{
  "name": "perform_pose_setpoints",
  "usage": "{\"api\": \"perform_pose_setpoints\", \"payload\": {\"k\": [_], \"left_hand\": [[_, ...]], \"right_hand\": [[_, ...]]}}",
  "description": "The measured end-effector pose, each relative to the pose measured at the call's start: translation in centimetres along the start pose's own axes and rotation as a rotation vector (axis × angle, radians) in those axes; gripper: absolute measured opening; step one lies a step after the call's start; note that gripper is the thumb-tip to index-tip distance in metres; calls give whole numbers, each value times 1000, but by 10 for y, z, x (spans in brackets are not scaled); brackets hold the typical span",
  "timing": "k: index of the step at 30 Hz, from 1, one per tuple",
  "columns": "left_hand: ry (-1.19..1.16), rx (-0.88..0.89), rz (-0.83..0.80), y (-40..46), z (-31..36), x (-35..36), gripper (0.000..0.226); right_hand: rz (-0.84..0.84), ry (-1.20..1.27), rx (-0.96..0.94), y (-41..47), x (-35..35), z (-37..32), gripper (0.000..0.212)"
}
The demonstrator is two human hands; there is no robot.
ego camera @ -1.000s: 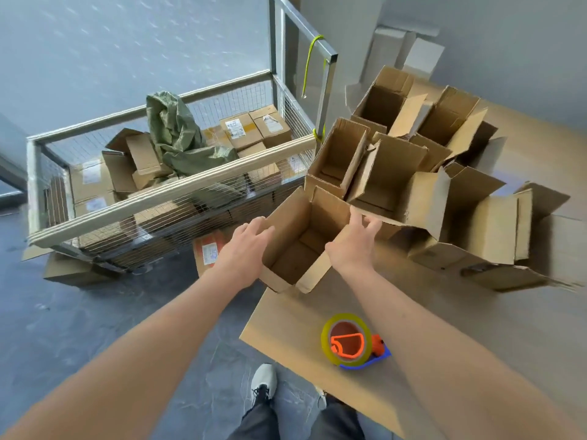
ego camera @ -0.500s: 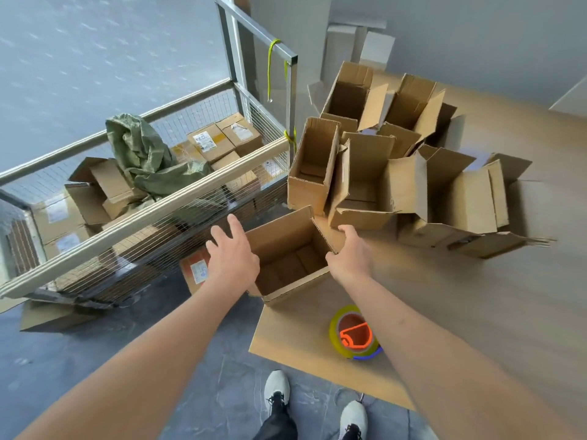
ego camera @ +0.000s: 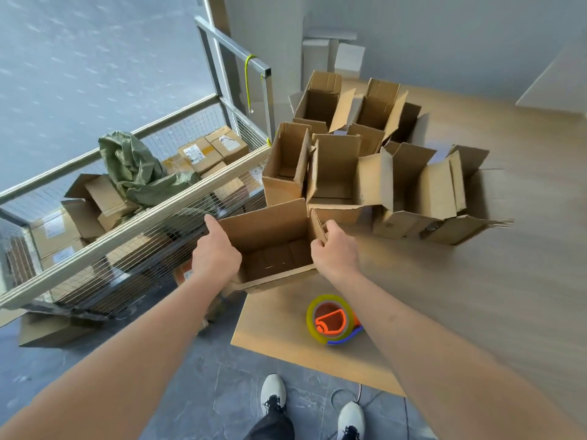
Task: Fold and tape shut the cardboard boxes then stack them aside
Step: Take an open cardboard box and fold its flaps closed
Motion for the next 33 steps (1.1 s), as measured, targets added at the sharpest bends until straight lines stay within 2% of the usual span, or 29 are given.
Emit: {"api": "perform_pose_setpoints", "payload": {"k": [4,6,8,10,15,19,23,27,31,33], "left_hand": [[7,55,51,-21,32,-5,92],[4,69,60,-35,50,0,74],[-14,86,75,-47,66,8,42],[-40,113,84,-58,83,21,21],[-40,210,43,-100,135,62,10],[-90,335,-15,-121,166,95,17],[-188,439,-172,-142,195,134,16],[-207,472,-337,-157,210,177,54],[-262,447,-472,-164,214,213,53],[-228,455,-460,-162,213,225,52]], "right_hand": [[26,-5,-7,-13,-39,16,41],[36,-6,17,-20,-60,29,50],[55,-3,42,-27,-80,48,52],[92,20,69,-33,-100,69,53],[167,38,147,-43,-142,126,54],[207,58,211,-50,-169,173,51],[256,104,288,-50,-181,220,45],[280,163,345,-46,-178,263,35],[247,208,366,-42,-169,294,50],[198,221,376,-40,-162,305,55]]}}
Point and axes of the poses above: each hand's wrist, its own y-axis towards the middle knuckle, its own x-axis out of the palm, z = x × y, the point moved 4 cm from there along y, towards the middle knuckle, and after that the axes turned 4 degrees about x, right-handed, at the moved point
